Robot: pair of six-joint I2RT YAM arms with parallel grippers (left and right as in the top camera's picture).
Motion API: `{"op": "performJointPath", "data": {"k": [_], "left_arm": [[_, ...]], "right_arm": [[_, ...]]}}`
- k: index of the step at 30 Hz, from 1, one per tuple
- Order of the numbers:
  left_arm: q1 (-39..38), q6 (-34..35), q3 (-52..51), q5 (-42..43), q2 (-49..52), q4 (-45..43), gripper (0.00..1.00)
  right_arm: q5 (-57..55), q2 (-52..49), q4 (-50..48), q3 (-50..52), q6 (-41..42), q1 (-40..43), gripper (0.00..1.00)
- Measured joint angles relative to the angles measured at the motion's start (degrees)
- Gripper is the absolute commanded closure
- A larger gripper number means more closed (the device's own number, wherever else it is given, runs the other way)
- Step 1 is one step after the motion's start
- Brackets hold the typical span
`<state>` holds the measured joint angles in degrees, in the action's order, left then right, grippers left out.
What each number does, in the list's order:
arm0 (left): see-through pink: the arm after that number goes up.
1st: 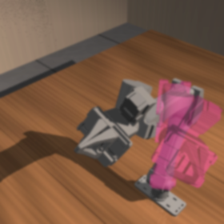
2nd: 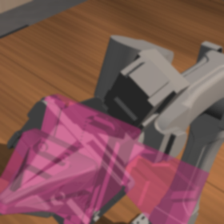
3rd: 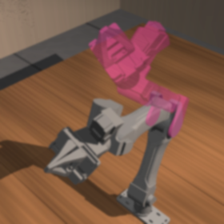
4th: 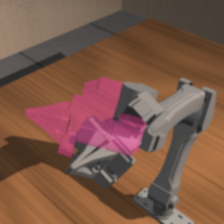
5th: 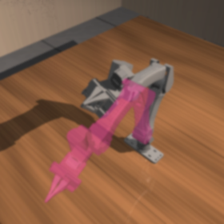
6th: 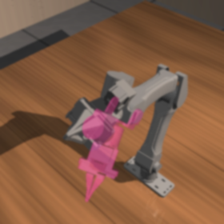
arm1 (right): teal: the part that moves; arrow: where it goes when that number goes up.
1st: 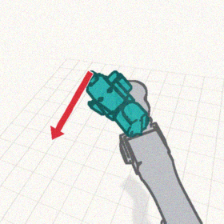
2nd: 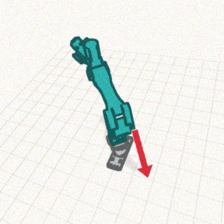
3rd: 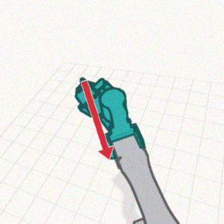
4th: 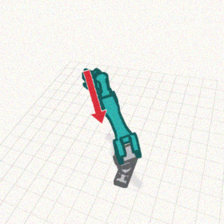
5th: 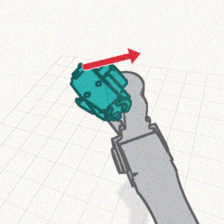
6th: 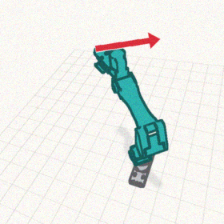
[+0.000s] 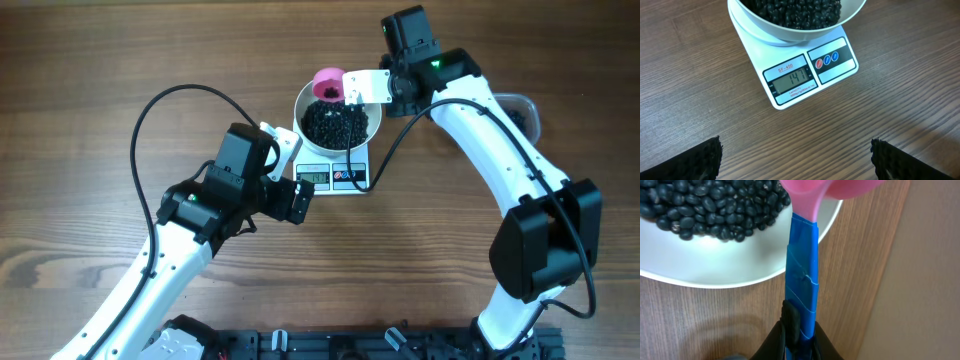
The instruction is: Scoop item into bowl and weigh 150g on scale
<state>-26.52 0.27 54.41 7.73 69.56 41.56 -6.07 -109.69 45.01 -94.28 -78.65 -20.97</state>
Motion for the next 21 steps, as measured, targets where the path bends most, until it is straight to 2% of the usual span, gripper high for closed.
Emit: {"op": "performJointPath", "data": {"k": [21], "left_arm": [[0.00, 0.00, 0.00, 0.02, 0.00, 0.00, 0.00]], "right_arm": [[0.02, 0.00, 1.86, 0.00, -0.02, 0.00, 0.96]]}}
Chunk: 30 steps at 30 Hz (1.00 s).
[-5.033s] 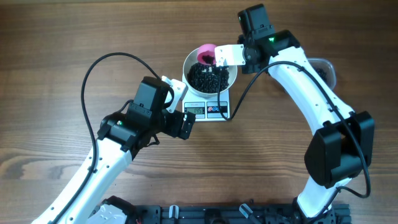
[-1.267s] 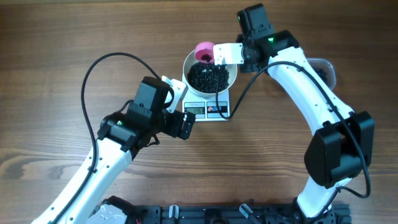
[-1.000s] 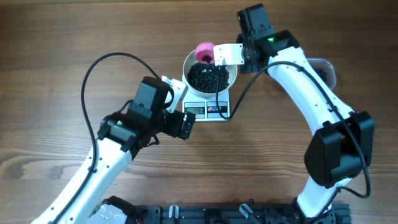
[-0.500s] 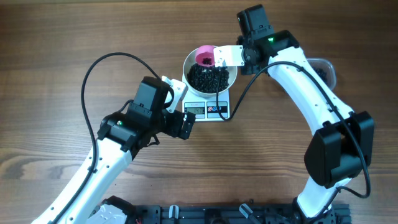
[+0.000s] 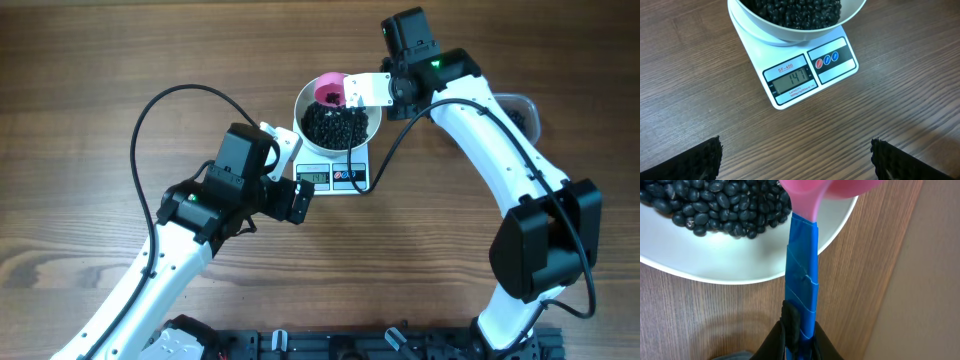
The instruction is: Scoop item into bowl and weigh 150g on scale
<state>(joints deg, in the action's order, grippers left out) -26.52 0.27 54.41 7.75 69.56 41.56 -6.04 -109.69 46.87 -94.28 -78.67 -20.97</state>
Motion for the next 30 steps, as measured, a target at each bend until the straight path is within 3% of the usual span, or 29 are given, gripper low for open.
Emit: {"op": "performJointPath", "data": {"k": [10, 15, 30], "left_arm": [[0.00, 0.00, 0.00, -0.02, -0.02, 0.00, 0.00], [0.00, 0.00, 0.00, -0.02, 0.00, 0.00, 0.00], [0.00, 0.00, 0.00, 0.00, -0.02, 0.00, 0.00]], "right_arm": [[-0.02, 0.00, -1.09, 0.00, 0.00, 0.00, 0.96], [-0.04, 0.00, 3.08, -0.07, -1.36, -0.46, 0.96], [-1.11, 0.00, -0.04, -0.07, -1.07, -1.11, 0.96]]}}
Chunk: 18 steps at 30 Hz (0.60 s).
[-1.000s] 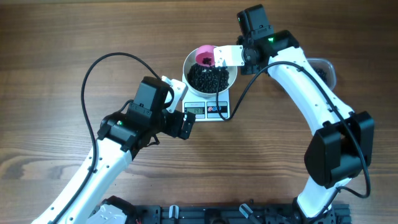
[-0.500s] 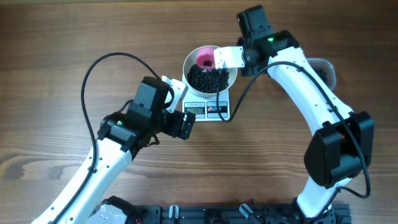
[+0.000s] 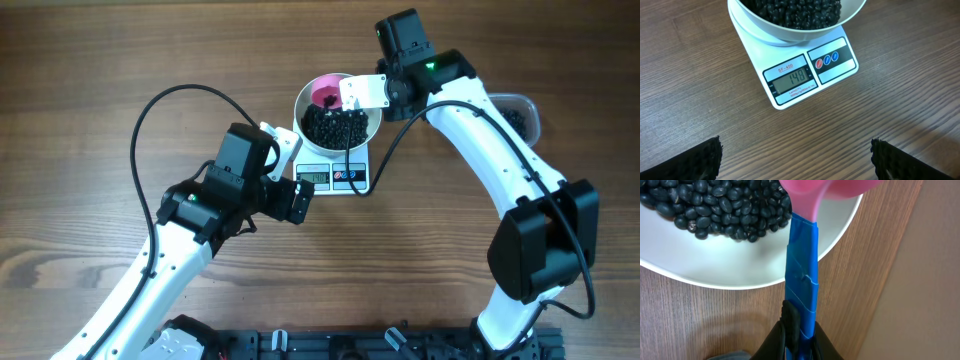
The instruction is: Scoop item into bowl and weigh 150g on scale
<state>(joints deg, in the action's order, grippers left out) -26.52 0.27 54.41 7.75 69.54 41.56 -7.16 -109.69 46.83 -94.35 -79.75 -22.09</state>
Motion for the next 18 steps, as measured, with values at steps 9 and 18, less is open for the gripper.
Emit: {"op": "performJointPath", "data": {"k": [9, 18], "left_arm": [[0.00, 0.00, 0.00, -0.02, 0.02, 0.00, 0.00], [0.00, 0.00, 0.00, 0.00, 0.02, 0.00, 0.00]], "right_arm": [[0.13, 0.00, 0.33, 0.00, 0.87, 0.00, 0.96], [1.16, 0.00, 0.33, 0.00, 3.41, 0.00, 0.96]]}}
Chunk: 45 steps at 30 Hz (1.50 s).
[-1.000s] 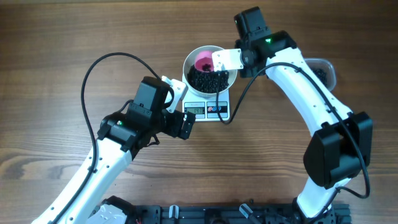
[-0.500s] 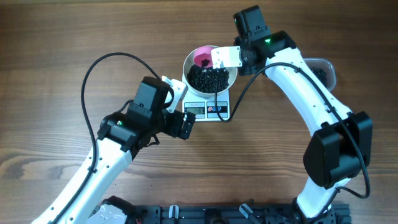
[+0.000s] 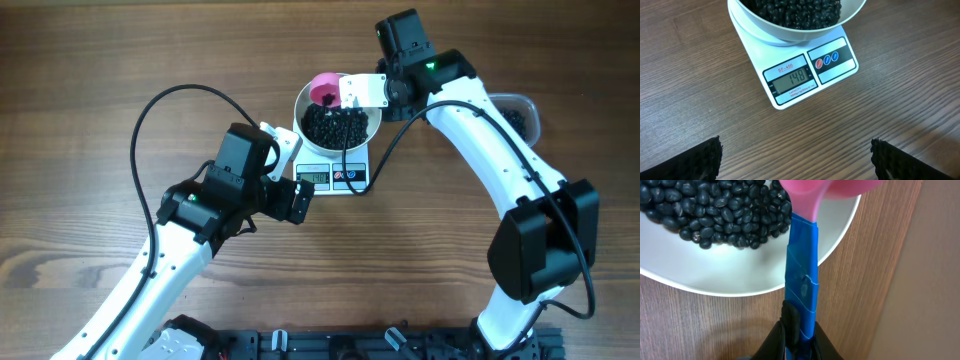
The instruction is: Scoop item into bowl and weigh 150g on scale
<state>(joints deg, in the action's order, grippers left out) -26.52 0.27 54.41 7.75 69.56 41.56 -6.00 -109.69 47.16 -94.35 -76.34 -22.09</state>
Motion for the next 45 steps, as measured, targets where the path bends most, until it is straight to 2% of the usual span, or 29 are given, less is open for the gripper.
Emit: {"op": "performJointPath", "data": {"k": [12, 19, 27, 34, 45], "left_arm": [[0.00, 0.00, 0.00, 0.00, 0.00, 0.00, 0.00], [0.00, 0.00, 0.00, -0.02, 0.00, 0.00, 0.00], [0.00, 0.00, 0.00, 0.00, 0.00, 0.00, 0.00], [0.00, 0.00, 0.00, 0.00, -0.02, 0.00, 0.00], [0.00, 0.00, 0.00, 0.00, 0.00, 0.00, 0.00]], "right_arm": [[0.00, 0.00, 0.00, 0.00, 0.22, 0.00, 0.96], [-1.36, 0.00, -0.31, 0.00, -2.60, -0.63, 0.96], [0.15, 0.00, 1.70, 0.00, -1.49, -0.66, 0.96], [-1.97, 0.00, -2.49, 0.00, -1.25, -0.66, 0.96], [-1.55, 0.00, -0.09, 0.00, -0.85, -0.66, 0.96]]}}
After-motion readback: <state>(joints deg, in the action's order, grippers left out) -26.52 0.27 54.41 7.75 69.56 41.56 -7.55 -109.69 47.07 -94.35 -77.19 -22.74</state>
